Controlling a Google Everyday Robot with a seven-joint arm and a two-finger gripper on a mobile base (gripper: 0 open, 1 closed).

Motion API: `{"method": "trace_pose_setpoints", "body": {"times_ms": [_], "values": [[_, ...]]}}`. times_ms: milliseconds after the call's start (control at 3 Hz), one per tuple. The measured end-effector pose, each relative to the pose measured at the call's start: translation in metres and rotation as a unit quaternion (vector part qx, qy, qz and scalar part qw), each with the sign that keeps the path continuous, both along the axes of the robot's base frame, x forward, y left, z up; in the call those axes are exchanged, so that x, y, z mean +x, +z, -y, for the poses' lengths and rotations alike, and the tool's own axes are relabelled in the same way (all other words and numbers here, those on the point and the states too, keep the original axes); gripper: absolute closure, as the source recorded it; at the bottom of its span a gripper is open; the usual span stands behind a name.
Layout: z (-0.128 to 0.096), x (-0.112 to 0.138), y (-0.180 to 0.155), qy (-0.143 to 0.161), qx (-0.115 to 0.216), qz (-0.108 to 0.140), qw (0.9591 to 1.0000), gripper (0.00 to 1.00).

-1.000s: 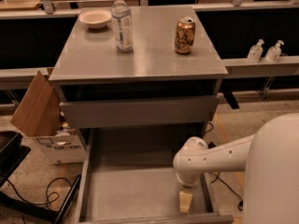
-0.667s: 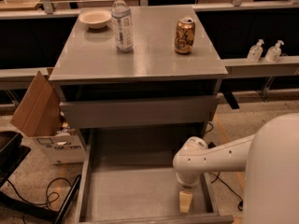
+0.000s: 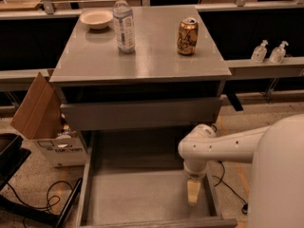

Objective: Open middle drawer

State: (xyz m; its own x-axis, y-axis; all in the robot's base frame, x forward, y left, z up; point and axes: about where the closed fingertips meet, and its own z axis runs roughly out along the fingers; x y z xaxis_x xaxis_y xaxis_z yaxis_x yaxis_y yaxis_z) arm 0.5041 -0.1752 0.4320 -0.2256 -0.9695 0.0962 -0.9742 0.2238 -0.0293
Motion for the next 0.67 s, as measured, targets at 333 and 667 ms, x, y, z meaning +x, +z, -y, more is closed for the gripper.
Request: {"method": "trace_pose_setpoints", "body": {"times_ms": [333, 667], "values": [[0.021, 0.005, 0.063, -0.007, -0.022, 0.011, 0.9997, 0.00], [0.028, -0.008, 0.135, -0.021, -0.047, 0.022, 0.9984, 0.00]]}}
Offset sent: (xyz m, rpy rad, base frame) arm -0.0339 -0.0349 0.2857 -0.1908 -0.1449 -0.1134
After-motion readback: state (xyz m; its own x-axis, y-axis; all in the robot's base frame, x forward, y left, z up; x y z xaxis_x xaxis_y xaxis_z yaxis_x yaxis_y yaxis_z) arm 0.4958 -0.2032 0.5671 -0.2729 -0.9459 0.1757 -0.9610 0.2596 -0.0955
